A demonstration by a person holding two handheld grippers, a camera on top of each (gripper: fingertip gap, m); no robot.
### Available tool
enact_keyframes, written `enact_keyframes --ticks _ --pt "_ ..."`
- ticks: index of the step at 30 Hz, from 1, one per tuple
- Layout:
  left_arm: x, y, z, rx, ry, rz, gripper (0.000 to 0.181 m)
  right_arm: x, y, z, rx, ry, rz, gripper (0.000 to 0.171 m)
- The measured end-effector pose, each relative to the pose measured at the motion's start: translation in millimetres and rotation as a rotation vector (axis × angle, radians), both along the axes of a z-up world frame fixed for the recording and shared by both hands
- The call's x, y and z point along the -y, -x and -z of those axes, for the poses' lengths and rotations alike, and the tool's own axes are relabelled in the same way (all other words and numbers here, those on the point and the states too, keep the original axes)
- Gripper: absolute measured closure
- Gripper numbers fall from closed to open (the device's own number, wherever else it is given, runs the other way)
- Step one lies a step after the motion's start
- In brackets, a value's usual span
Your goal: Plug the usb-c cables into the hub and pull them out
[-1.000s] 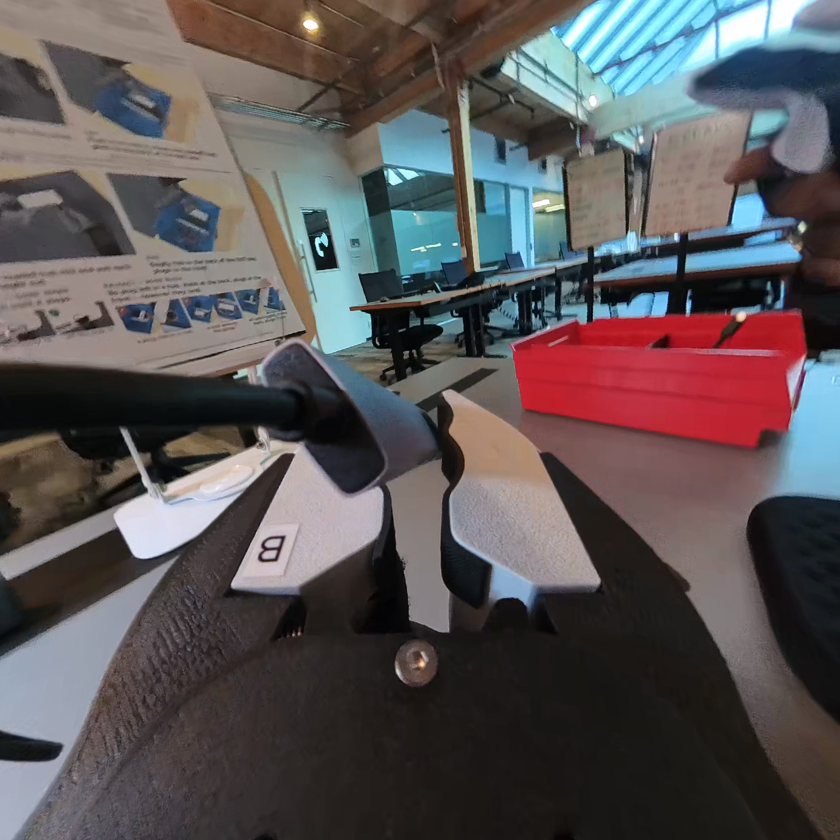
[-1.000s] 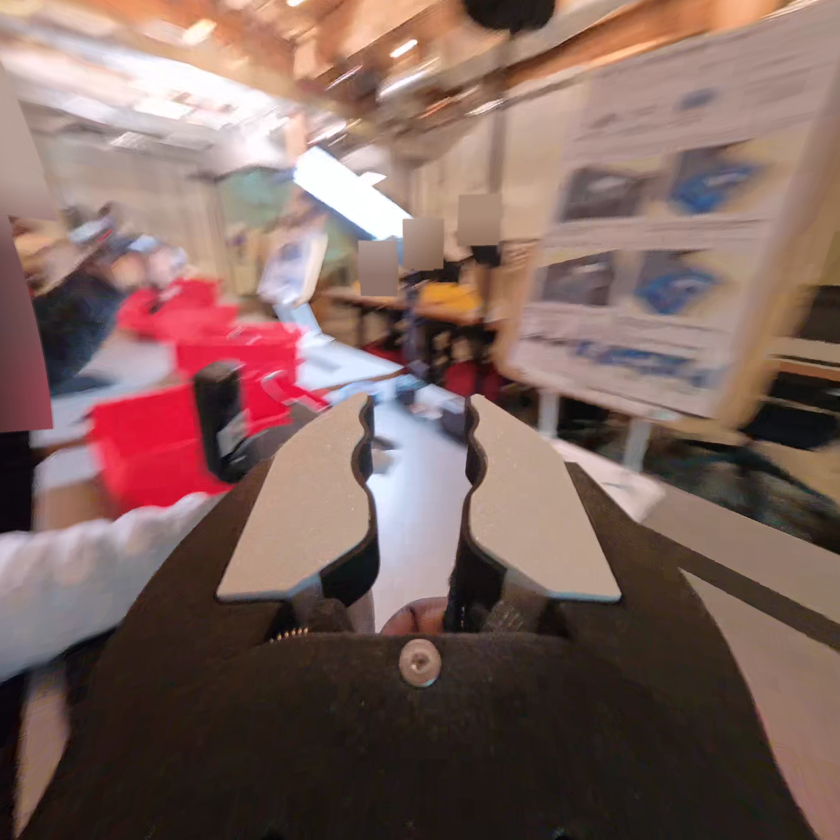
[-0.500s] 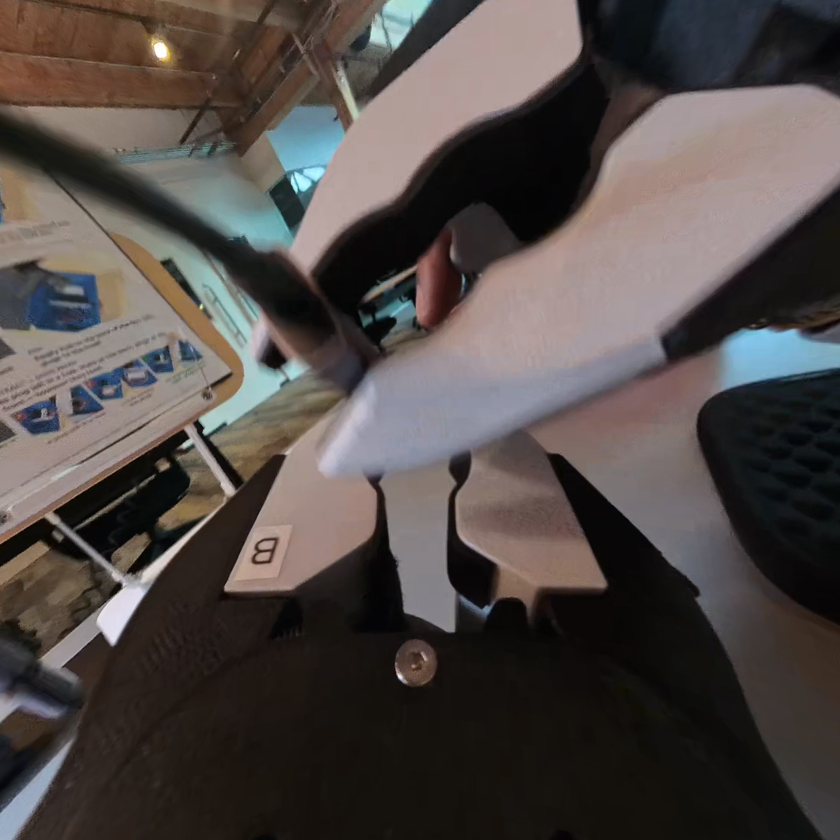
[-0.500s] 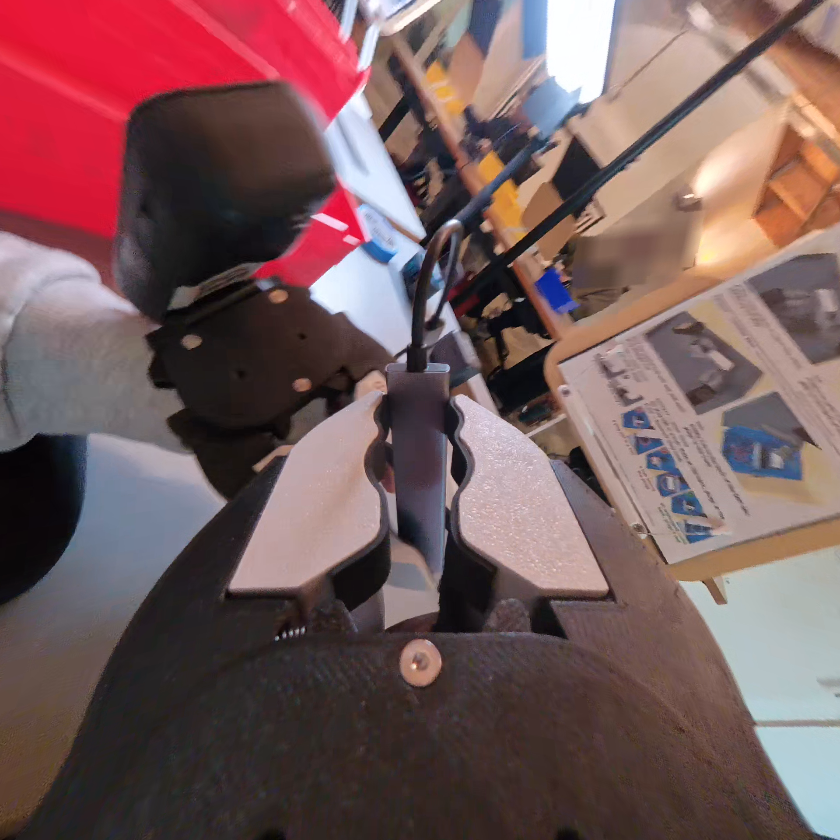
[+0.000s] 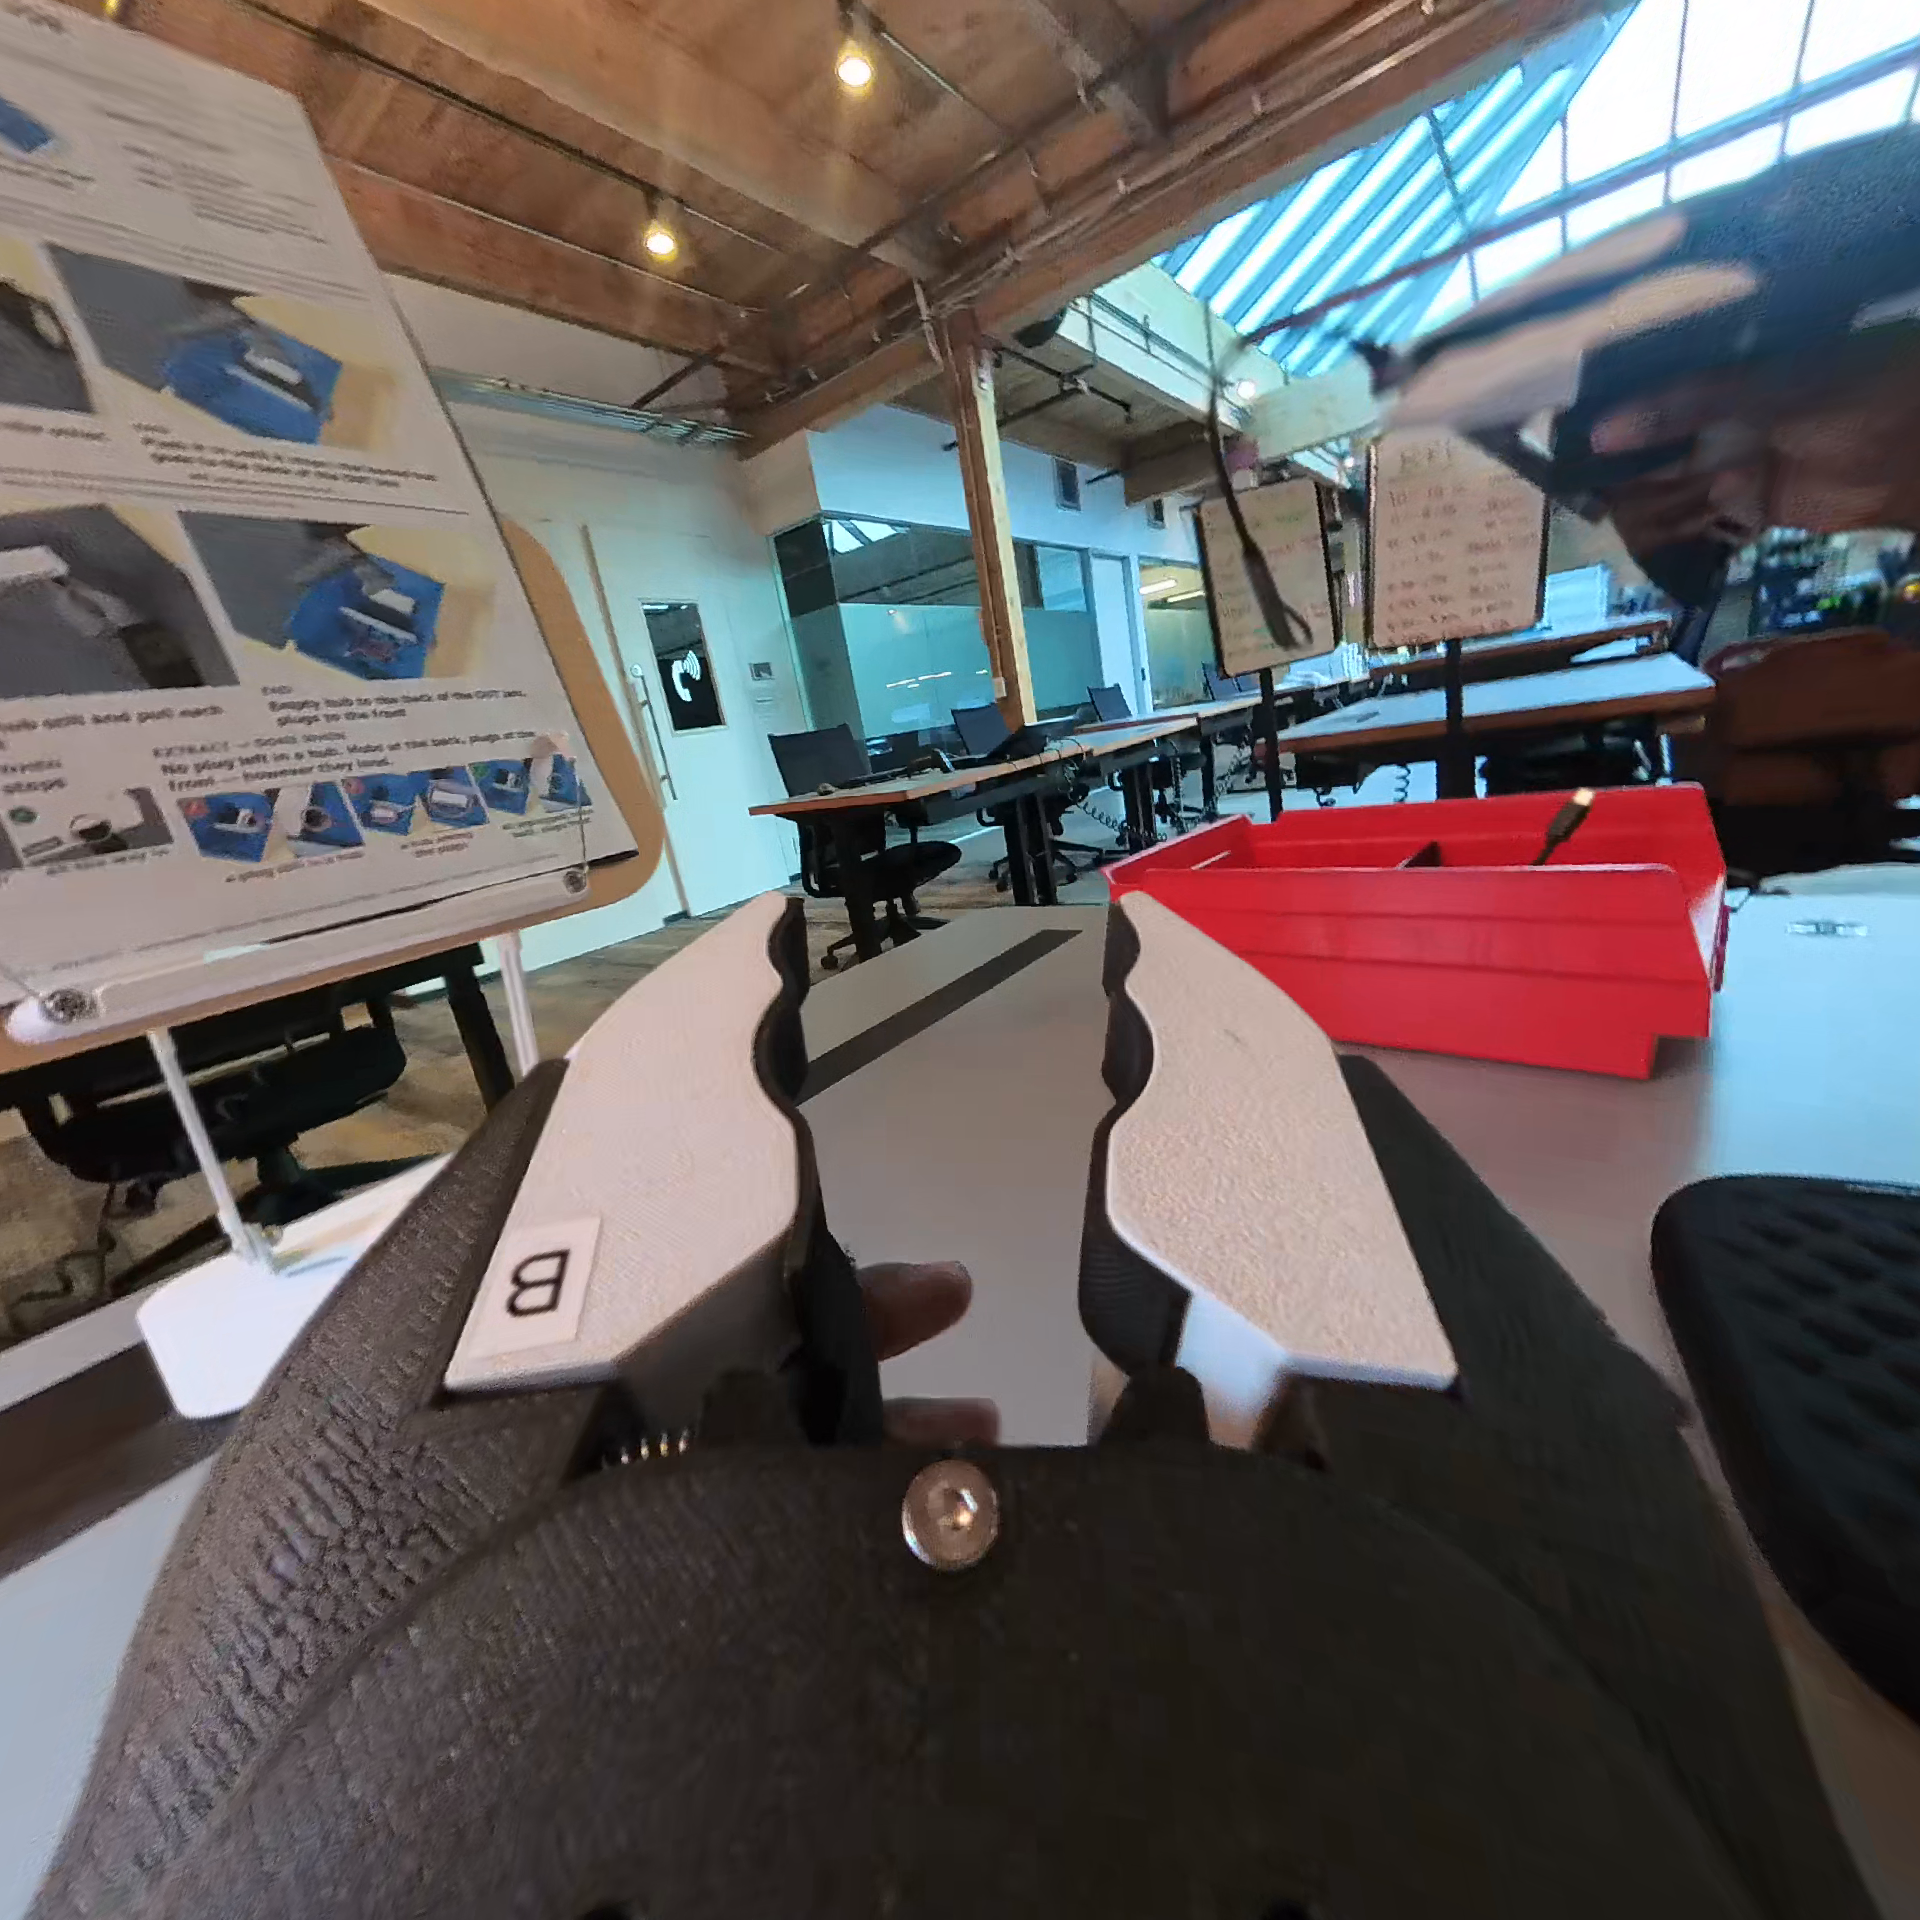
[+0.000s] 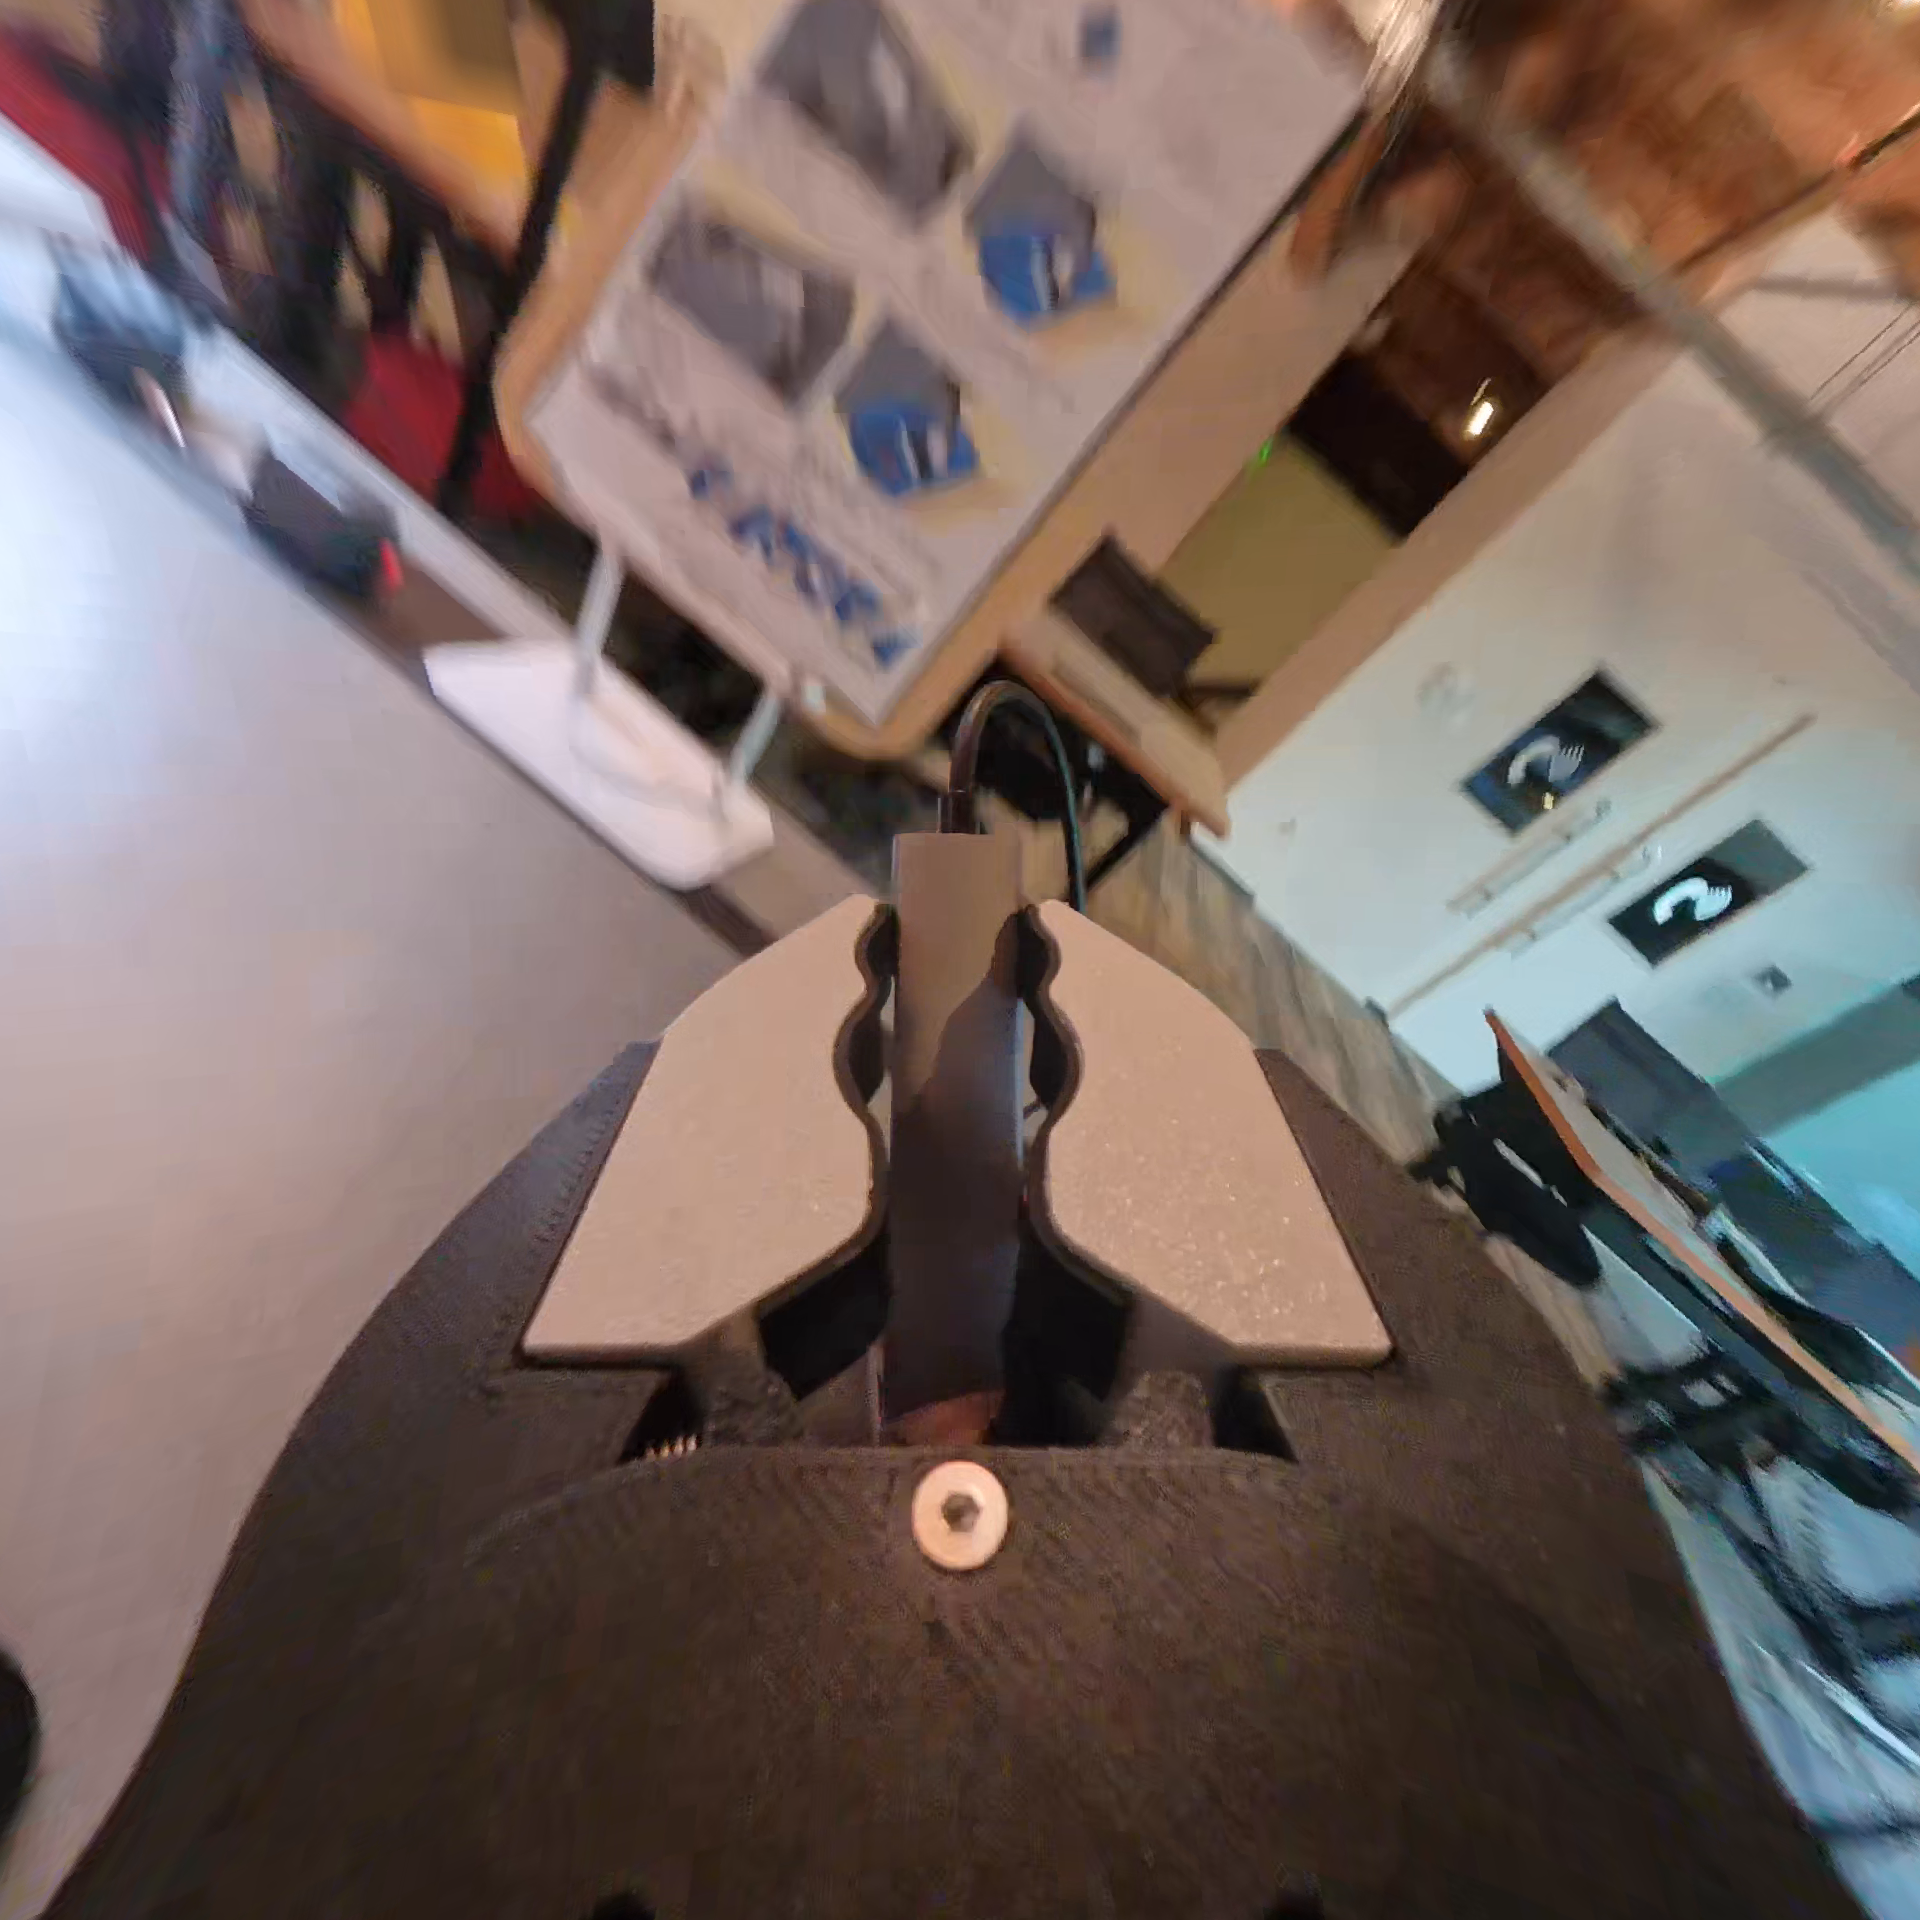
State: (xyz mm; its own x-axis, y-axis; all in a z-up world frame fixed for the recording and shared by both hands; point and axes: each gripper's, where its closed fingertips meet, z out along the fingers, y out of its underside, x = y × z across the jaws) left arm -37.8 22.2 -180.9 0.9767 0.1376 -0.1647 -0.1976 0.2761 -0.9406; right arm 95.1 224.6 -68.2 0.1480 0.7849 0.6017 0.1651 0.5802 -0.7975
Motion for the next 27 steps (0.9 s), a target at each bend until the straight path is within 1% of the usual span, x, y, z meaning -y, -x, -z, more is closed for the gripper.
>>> enact_keyframes --ticks 4,7,9,12,14,16,17,18,20,21,22,24,27 --pt "2 9 0 0.062 -0.018 -0.005 0.126 -81 -23 56 0.45 -0.115 0.14 0.147" --pt "3 11 1 0.068 -0.018 -0.01 0.126 -128 -29 86 0.671 -0.242 0.186 0.147" --pt "3 11 1 0.067 -0.015 -0.009 0.126 -143 -26 108 0.783 -0.246 0.162 0.147" --pt "1 10 3 0.064 -0.003 -0.005 0.126 -152 -12 137 0.878 -0.257 0.098 0.147" --pt "0 9 5 0.06 0.01 -0.003 0.126 -158 -3 159 0.943 -0.224 0.086 0.147" --pt "-2 8 9 0.055 0.032 0.007 0.126 -164 3 182 0.989 -0.143 0.094 0.15" --pt "-4 8 11 0.057 0.044 0.014 0.126 -167 5 192 1.01 -0.092 0.105 0.143" --pt "-5 7 12 0.059 0.051 0.023 0.126 -170 6 200 1.026 -0.037 0.124 0.141" --pt "-5 6 13 0.06 0.052 0.029 0.126 -176 7 210 1.032 0.056 0.157 0.123" --pt "-5 6 12 0.061 0.052 0.031 0.126 -179 6 212 1.029 0.083 0.172 0.119" --pt "-5 6 12 0.063 0.05 0.033 0.126 -184 6 210 1.012 0.084 0.197 0.115" --pt "-5 6 11 0.072 0.045 0.035 0.126 -189 5 201 0.965 0.083 0.237 0.116" --pt "-4 7 10 0.078 0.041 0.031 0.126 -181 4 169 0.81 0.11 0.324 0.119"
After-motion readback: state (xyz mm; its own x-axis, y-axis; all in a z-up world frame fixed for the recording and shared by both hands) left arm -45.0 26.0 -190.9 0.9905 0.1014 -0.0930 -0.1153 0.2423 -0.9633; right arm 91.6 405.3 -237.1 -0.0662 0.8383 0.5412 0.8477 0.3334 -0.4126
